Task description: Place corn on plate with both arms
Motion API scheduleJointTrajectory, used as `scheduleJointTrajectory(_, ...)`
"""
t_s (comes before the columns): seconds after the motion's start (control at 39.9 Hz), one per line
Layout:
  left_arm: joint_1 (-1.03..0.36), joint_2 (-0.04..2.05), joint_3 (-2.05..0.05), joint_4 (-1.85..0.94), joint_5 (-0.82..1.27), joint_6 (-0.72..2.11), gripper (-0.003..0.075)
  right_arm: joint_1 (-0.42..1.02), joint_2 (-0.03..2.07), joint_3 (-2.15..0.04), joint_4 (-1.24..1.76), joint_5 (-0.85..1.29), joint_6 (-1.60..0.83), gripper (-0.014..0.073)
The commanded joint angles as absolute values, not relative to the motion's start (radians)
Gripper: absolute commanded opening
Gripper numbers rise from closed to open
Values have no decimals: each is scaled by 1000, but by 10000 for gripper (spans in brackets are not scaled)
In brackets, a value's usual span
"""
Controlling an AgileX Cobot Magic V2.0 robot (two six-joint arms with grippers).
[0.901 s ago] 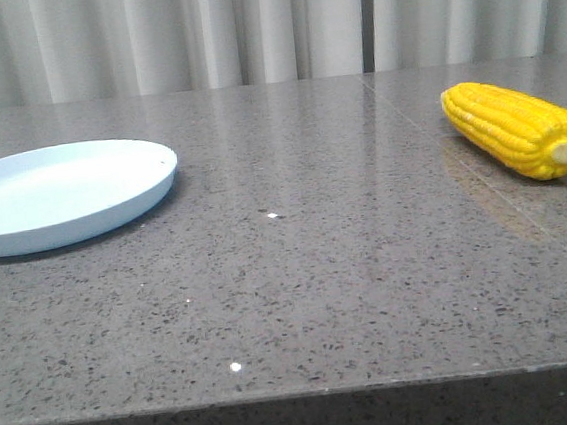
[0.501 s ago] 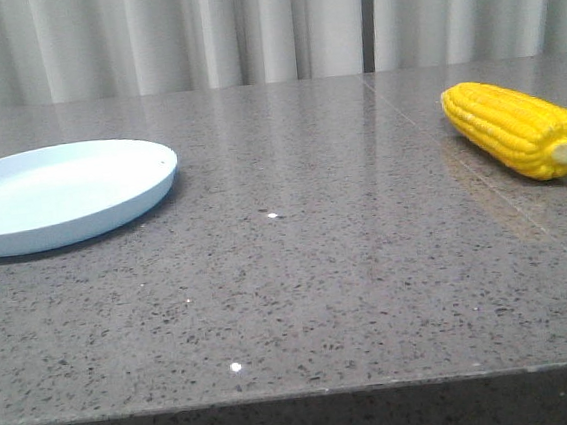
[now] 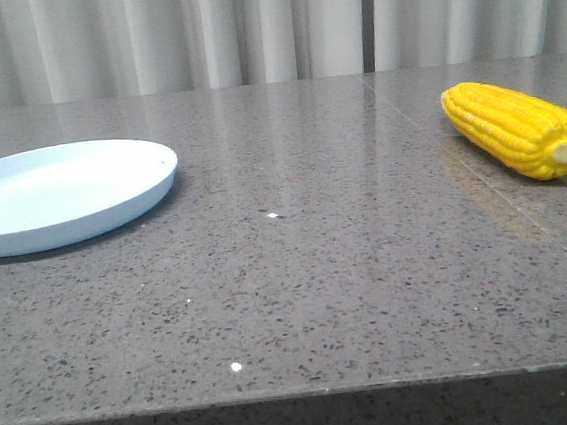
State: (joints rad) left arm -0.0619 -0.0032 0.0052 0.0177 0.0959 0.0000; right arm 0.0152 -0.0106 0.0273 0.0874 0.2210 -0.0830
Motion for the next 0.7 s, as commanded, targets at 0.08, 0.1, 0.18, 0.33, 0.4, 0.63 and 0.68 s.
scheduleJointTrajectory(0.08, -60, -25, 9, 8, 8, 0, -20, 8, -27, 23, 87, 128, -90, -120)
scheduleJointTrajectory(0.1, -60, -25, 9, 8, 0, 0, -20, 8, -27, 23, 87, 124, -90, -120)
scheduleJointTrajectory(0.18, -60, -25, 9, 8, -41, 0, -20, 8, -27, 22, 87, 98, -90, -120)
scheduleJointTrajectory(0.33, -60, -25, -14, 8, -220, 0, -20, 8, -27, -24, 133, 72, -90, -120)
scheduleJointTrajectory(0.4, -60, -20, -69, 8, -199, 0, -20, 8, -27, -78, 146, 82, -90, -120)
scheduleJointTrajectory(0.63, -60, 108, -290, 108, 9, 0, -20, 8, 38, -296, 147, 138, -90, -120)
scheduleJointTrajectory(0.68, -60, 167, -347, 132, 49, 0, -20, 8, 89, -353, 148, 162, -90, -120)
